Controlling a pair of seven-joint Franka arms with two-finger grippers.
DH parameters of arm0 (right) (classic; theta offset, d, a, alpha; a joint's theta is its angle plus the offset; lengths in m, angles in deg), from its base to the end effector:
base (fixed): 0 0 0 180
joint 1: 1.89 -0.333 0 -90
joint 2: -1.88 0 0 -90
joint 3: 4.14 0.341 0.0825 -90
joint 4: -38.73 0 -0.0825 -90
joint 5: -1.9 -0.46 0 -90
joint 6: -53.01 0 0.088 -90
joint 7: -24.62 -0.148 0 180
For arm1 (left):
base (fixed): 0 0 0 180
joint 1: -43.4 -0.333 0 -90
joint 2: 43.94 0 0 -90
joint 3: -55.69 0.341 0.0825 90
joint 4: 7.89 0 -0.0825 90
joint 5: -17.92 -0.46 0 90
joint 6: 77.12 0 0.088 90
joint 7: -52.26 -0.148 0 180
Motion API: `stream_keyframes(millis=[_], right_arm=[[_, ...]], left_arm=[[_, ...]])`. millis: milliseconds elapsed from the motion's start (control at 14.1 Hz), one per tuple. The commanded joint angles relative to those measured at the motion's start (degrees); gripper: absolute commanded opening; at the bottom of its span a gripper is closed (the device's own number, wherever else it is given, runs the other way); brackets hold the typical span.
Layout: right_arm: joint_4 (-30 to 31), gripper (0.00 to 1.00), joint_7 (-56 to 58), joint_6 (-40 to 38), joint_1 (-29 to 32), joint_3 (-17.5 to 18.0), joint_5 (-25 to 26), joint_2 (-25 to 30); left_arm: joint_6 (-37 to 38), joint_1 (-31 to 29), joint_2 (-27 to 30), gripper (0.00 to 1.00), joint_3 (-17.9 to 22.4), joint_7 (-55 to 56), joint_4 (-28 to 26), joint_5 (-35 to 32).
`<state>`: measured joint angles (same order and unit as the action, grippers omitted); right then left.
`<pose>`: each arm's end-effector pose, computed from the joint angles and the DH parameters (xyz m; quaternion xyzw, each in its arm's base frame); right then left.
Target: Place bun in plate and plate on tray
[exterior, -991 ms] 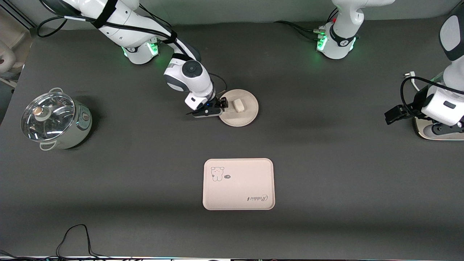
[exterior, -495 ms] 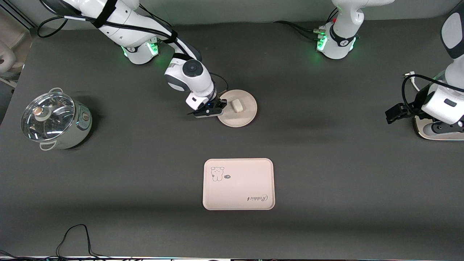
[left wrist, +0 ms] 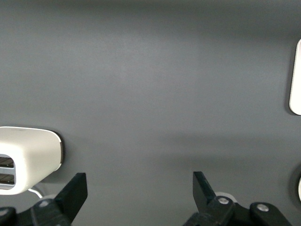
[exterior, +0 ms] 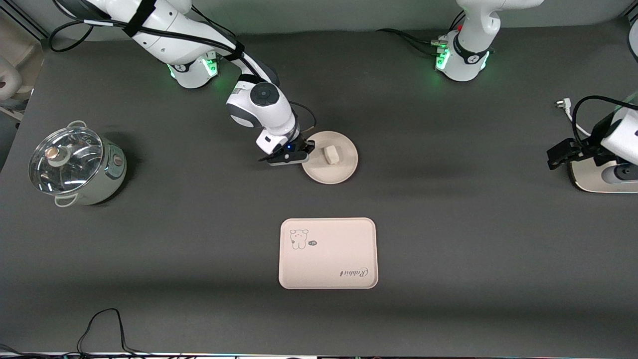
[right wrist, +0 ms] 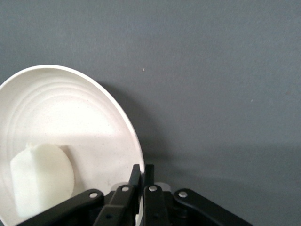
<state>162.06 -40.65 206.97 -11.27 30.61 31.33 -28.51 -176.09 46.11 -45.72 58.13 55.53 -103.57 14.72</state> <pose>0.4338 0.4601 0.1228 -0.9971 0.0009 -0.0278 0.0712 0.6518 0.0040 0.5480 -0.9993 -0.0222 -0.0141 0.0279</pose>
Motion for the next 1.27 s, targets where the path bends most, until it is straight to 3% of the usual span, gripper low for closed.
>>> stream_keyframes(millis=[0, 425, 778, 1203], right_arm=[[-3.2, 0.0, -0.4, -2.0, 0.5, 0.8, -2.2, -0.8], [-13.4, 0.0, 8.7, -11.6, 0.8, 1.9, -15.3, 0.0], [-27.9, 0.0, 18.3, -21.1, 1.7, 1.4, -24.6, -0.7], [-43.8, 0.0, 25.9, -23.0, 3.7, -1.4, -24.6, -10.5]], left_arm=[[1.8, 1.2, -0.6, 1.0, 0.8, -1.0, 2.2, -0.4], [1.9, 0.6, -1.4, 1.0, 0.8, -0.8, 2.3, -0.3], [4.0, 0.6, -1.6, 1.0, 0.8, -1.2, 2.3, -0.2], [6.0, 0.7, -1.7, 1.0, 0.8, -1.2, 2.6, -0.2]])
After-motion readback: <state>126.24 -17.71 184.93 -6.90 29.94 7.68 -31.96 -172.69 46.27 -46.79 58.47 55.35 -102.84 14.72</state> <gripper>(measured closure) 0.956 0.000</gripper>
